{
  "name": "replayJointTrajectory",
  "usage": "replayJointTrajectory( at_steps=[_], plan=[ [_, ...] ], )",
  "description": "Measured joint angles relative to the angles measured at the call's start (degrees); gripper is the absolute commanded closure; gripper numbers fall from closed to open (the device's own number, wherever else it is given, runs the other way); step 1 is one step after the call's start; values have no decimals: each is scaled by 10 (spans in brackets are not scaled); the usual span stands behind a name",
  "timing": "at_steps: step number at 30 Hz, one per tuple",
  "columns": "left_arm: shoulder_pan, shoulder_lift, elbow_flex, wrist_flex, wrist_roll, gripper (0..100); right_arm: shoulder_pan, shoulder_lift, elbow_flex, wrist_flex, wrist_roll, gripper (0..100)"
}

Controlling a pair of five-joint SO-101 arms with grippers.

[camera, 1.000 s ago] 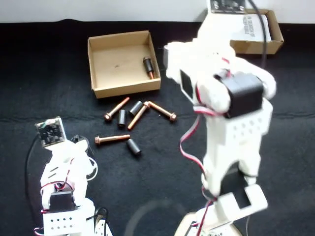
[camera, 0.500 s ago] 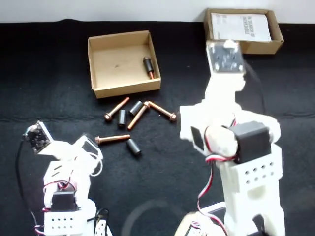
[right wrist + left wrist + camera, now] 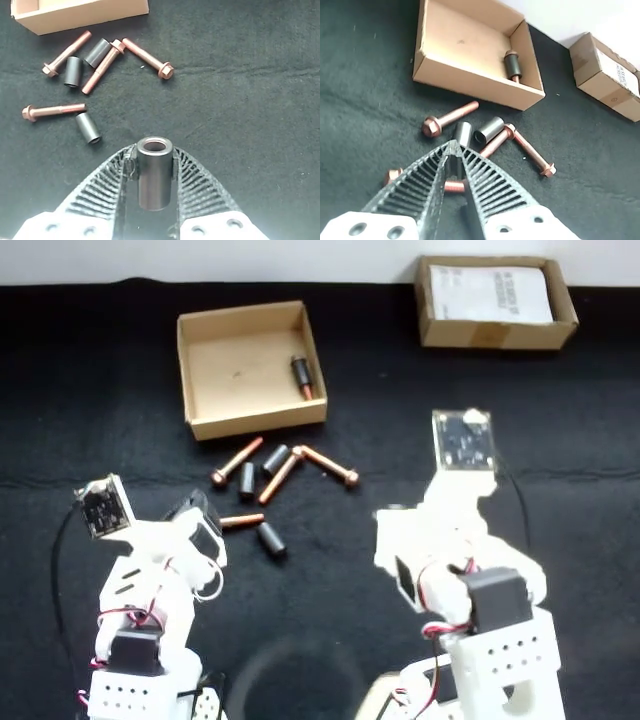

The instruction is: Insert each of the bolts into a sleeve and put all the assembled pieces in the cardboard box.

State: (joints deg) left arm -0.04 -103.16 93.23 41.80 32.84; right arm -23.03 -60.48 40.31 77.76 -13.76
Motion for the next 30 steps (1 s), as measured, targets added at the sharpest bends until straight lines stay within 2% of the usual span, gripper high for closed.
replayJointTrajectory(
  at_steps=[3,10,18,22,30],
  plan=[
    [0,0,-9,0,-19,990,0,-25,25,-11,1,991],
    [26,0,-31,6,-36,990,17,-35,80,-12,84,991],
    [53,0,-90,84,-36,990,60,-36,150,-84,92,991],
    [53,8,-127,98,-50,990,84,-36,195,-126,92,991],
    [53,211,-323,99,-58,990,97,-35,240,-169,92,991]
  ],
)
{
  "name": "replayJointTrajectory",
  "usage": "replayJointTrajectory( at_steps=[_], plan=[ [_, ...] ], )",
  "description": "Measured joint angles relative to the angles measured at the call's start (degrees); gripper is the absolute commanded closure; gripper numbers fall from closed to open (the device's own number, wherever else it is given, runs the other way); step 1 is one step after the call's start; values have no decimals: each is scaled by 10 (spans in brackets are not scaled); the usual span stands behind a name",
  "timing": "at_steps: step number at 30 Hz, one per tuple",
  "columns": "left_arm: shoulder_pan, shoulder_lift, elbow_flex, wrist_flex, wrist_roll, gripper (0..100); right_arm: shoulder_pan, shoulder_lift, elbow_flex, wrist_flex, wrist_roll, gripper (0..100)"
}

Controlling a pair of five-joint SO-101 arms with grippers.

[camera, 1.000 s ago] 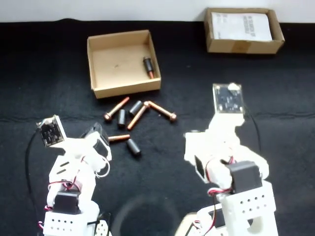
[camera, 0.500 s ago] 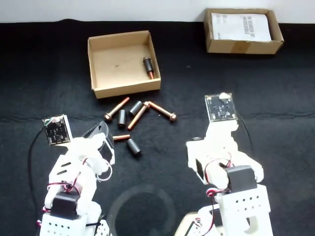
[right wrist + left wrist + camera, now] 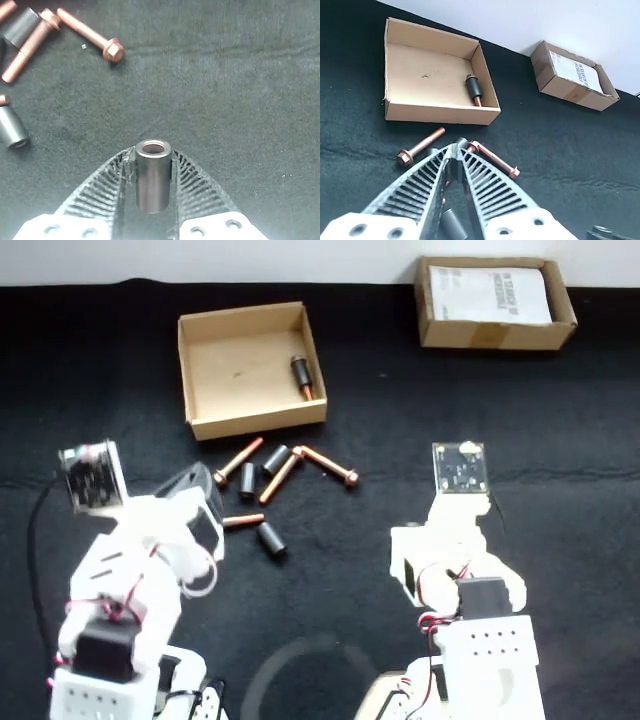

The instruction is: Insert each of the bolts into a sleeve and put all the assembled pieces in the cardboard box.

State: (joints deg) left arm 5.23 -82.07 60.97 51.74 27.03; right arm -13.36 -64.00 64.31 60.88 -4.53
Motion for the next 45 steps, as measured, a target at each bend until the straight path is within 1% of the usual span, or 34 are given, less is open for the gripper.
replayJointTrajectory(
  at_steps=[3,7,13,16,18,20,23,27,35,41,45],
  plan=[
    [0,95,-70,0,0,990,4,0,4,-2,0,991],
    [0,193,-147,23,10,990,21,0,4,-2,0,991],
    [0,322,-243,80,120,990,56,0,4,-2,0,991],
    [1,392,-280,120,202,990,69,0,19,-11,0,991],
    [-9,440,-295,131,259,990,78,0,37,-25,0,991],
    [-28,484,-305,132,284,990,90,0,55,-38,0,991],
    [-56,553,-309,136,295,990,99,0,69,-41,0,991],
    [-62,623,-309,142,297,989,101,0,69,-46,0,991],
    [-62,694,-310,147,297,988,101,0,69,-82,0,991],
    [-62,738,-310,147,297,987,101,0,69,-116,-32,991],
    [-62,773,-312,147,297,987,101,0,69,-135,-33,991]
  ],
)
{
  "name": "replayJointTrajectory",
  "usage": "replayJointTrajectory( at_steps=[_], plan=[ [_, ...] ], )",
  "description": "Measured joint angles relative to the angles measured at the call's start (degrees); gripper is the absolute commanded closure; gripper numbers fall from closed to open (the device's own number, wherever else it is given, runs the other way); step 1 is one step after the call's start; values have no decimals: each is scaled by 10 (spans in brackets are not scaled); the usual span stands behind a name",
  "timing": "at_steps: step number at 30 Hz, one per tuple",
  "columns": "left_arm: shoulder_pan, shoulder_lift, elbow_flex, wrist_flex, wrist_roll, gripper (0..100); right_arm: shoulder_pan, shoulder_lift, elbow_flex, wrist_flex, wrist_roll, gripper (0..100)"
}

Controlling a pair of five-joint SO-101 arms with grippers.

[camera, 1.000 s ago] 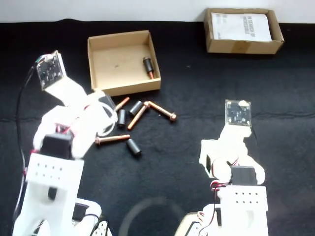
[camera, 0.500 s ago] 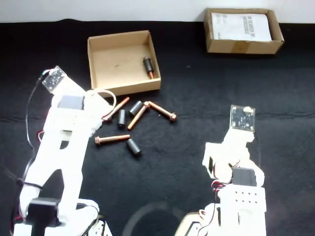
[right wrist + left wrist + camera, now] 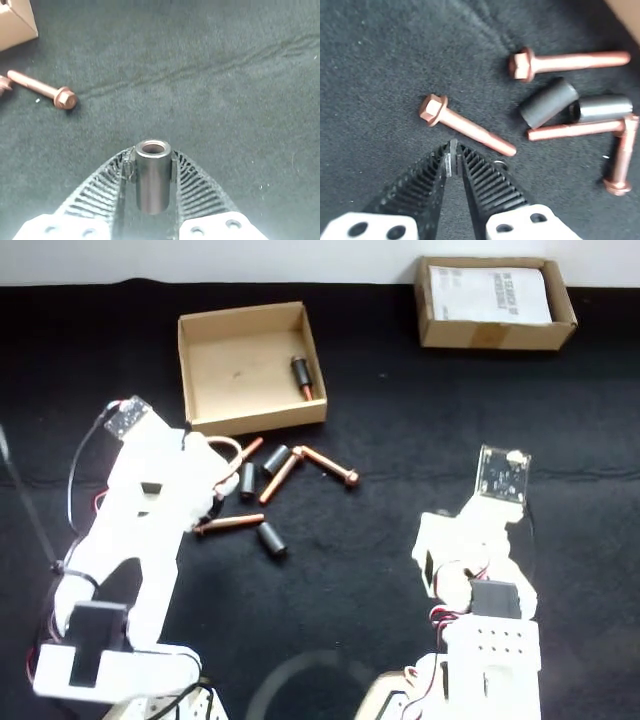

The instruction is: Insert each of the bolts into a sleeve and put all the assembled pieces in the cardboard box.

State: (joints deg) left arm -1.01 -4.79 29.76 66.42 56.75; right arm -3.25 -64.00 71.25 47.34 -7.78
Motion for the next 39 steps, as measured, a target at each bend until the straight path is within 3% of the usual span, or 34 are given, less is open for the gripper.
replayJointTrajectory(
  at_steps=[6,13,21,28,39],
  plan=[
    [0,62,-31,0,0,981,-21,0,0,-4,0,991],
    [31,80,-84,53,0,809,-29,0,8,-31,0,991],
    [55,80,-97,81,0,808,-29,0,22,-40,0,991],
    [57,81,-153,181,0,808,-29,0,47,-55,0,991],
    [56,87,-118,170,-1,808,-29,0,48,-55,0,991]
  ],
)
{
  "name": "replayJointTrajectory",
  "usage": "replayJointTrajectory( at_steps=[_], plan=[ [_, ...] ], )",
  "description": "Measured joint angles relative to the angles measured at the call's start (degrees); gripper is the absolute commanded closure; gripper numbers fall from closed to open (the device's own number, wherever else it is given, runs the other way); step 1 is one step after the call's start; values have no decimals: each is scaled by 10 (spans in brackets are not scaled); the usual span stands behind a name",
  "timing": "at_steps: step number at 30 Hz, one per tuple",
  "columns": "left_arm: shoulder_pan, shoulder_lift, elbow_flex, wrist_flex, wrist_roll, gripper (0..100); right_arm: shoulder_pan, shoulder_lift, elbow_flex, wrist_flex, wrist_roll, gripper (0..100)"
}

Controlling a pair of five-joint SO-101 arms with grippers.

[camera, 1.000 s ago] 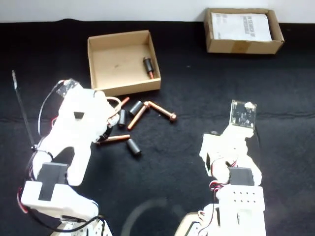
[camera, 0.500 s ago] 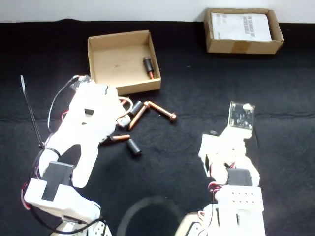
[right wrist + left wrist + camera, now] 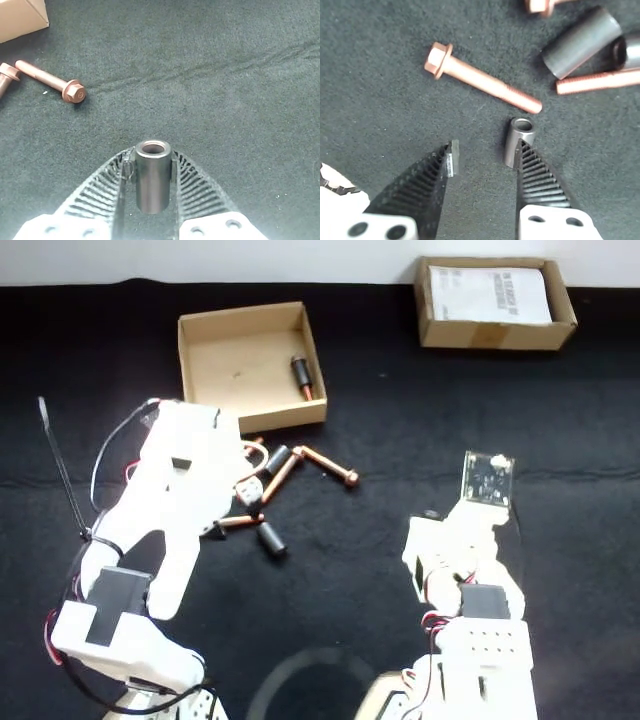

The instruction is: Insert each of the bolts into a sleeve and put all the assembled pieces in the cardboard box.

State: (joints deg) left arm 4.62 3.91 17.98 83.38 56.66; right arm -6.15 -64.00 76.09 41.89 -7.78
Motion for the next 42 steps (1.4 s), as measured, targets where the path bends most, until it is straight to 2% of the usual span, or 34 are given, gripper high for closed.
replayJointTrajectory(
  at_steps=[11,20,24,30,42],
  plan=[
    [-10,29,25,-55,0,808,0,0,0,0,0,991],
    [-40,127,-5,-53,0,808,0,0,0,0,0,991],
    [-38,128,-25,-48,0,808,0,0,0,0,0,991],
    [4,118,-75,-5,0,808,0,0,0,0,0,991],
    [6,114,-82,-4,0,808,0,0,4,0,0,991]
  ],
)
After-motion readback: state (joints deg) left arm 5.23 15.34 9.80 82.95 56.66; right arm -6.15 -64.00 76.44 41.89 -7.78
